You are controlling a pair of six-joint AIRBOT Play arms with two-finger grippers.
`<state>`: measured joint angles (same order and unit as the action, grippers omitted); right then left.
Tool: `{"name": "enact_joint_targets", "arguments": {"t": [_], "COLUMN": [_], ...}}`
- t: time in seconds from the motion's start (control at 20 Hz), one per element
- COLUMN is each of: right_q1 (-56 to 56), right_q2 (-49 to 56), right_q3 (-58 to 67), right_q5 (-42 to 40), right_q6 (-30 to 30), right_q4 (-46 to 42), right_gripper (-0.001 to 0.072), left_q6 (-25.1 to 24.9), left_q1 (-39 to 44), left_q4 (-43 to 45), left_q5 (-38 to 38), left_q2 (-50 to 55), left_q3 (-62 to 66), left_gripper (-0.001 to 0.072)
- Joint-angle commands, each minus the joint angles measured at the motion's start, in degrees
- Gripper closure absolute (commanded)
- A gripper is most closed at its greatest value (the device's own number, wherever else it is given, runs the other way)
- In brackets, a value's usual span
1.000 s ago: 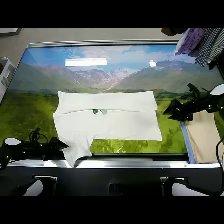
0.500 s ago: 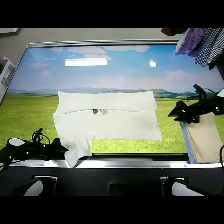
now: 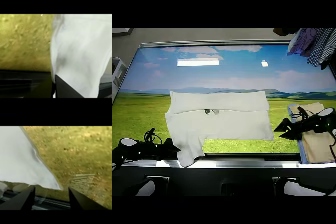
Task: Fold the clothes and pants, and hang the long-sleeved shirts on hangers.
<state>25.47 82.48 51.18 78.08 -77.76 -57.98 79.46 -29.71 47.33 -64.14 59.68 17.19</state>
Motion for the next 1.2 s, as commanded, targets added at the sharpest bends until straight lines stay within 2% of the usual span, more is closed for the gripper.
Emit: {"name": "enact_joint_targets", "arguments": {"t": [0.0, 0.25, 0.3, 0.35, 0.4, 0.45, 0.55, 0.75, 0.9, 1.0, 1.15], "right_q1": [-1.99, -7.63, -8.72, -9.7, -10.1, -9.97, -9.97, -9.97, -9.97, -9.99, -10.03], "right_q2": [2.34, 2.95, 2.95, 2.93, 2.86, 2.51, 0.26, -8.96, -17.44, -21.77, -22.58], "right_q3": [-2.93, -3.13, -3.17, -3.17, -3.17, -3.17, -3.17, -3.17, -3.17, -3.15, -2.03], "right_q5": [-3.34, -3.72, -3.82, -3.63, -3.23, -2.86, -1.57, 5.09, 11.39, 13.0, 9.6], "right_q6": [2.14, 1.46, 1.44, 1.38, 1.36, 1.16, 0.31, -4.74, -10.93, -12.94, -12.09], "right_q4": [2.16, 1.33, 1.4, 1.6, 2.25, 2.99, 2.82, -4.42, -9.62, -10.21, -9.2], "right_gripper": [0.0224, 0.0229, 0.028, 0.0414, 0.0577, 0.0684, 0.0687, 0.0687, 0.0687, 0.0687, 0.0687], "left_q6": [0.02, 0.0, 0.0, 0.0, 0.0, 0.02, 1.42, 12.33, 16.76, 18.75, 17.86], "left_q1": [0.04, 0.04, 0.04, 0.04, 0.02, 0.02, 0.02, 0.04, 0.04, 0.11, 0.28], "left_q4": [0.0, 0.0, 0.02, 0.02, 0.09, 0.79, 3.28, 15.34, 19.98, 19.78, 15.06], "left_q5": [-0.13, 0.02, 0.02, -0.13, -0.66, -1.51, -4.68, -19.17, -28.52, -29.0, -23.65], "left_q2": [-0.02, -0.02, -0.02, -0.02, -0.02, -0.09, -0.68, -5.09, -10.84, -13.62, -11.89], "left_q3": [0.0, 0.07, 0.35, 0.9, 1.92, 3.45, 7.28, 17.57, 22.75, 24.9, 27.1], "left_gripper": [0.0694, 0.0694, 0.0694, 0.0694, 0.0695, 0.0695, 0.0695, 0.0696, 0.0696, 0.0696, 0.0696]}}
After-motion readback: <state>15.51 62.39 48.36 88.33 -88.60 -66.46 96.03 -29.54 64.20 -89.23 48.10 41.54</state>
